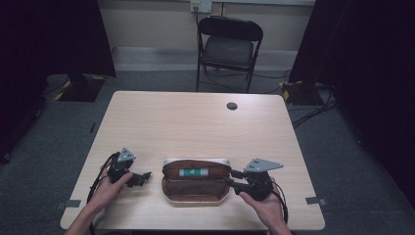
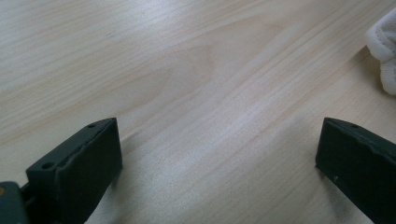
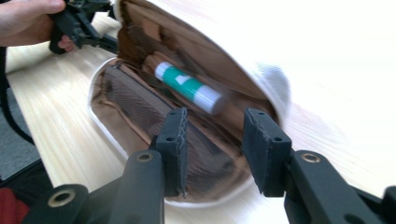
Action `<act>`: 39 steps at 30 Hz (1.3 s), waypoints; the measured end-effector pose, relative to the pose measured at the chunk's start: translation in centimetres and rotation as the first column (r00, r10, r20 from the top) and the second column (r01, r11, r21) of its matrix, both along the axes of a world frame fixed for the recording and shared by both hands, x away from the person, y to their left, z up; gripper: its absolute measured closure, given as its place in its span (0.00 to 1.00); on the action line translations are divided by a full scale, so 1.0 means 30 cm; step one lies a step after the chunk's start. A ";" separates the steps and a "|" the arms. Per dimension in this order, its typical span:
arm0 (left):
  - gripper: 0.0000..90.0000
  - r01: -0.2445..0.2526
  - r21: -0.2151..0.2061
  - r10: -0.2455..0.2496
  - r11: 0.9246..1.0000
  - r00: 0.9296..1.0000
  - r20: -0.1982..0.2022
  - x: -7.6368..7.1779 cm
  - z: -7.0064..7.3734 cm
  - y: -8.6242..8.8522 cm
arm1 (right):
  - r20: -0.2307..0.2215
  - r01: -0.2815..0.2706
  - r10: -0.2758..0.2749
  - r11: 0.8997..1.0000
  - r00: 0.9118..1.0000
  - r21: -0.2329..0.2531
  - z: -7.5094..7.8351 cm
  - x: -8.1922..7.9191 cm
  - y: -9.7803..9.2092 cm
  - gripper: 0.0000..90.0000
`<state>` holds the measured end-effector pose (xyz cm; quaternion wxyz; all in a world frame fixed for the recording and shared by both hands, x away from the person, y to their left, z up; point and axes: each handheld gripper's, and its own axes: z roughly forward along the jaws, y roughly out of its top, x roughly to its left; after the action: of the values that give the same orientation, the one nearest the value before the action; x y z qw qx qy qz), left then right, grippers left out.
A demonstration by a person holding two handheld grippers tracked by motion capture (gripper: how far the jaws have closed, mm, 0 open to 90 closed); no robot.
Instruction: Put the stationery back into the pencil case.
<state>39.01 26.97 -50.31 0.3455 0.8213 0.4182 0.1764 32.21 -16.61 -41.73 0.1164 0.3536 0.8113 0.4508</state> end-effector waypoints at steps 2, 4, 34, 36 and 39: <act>0.00 -0.001 0.000 0.001 1.000 1.000 0.000 0.000 0.000 0.000 | 0.005 0.022 -0.022 1.000 1.000 0.004 0.001 0.000 -0.025 0.67; 0.00 0.000 0.000 0.000 1.000 1.000 -0.001 0.000 0.000 0.000 | 0.010 0.041 -0.041 0.999 0.999 0.001 0.000 0.003 -0.046 0.66; 0.00 -0.001 0.000 0.001 1.000 1.000 0.000 0.000 0.000 0.000 | -0.088 0.430 -0.449 0.886 0.889 -0.173 -0.219 0.190 -0.365 0.29; 0.00 -0.001 0.000 0.001 1.000 1.000 0.000 0.000 0.000 0.000 | -0.091 0.432 -0.454 0.882 0.886 -0.186 -0.228 0.193 -0.366 0.28; 0.00 0.000 0.000 0.000 1.000 1.000 0.000 0.000 0.000 0.000 | -0.047 0.446 -0.464 0.871 0.885 -0.204 -0.250 0.188 -0.359 0.27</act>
<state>39.01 26.97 -50.31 0.3454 0.8213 0.4184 0.1765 37.86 -27.39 -49.23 0.2135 0.5431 0.7483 0.3153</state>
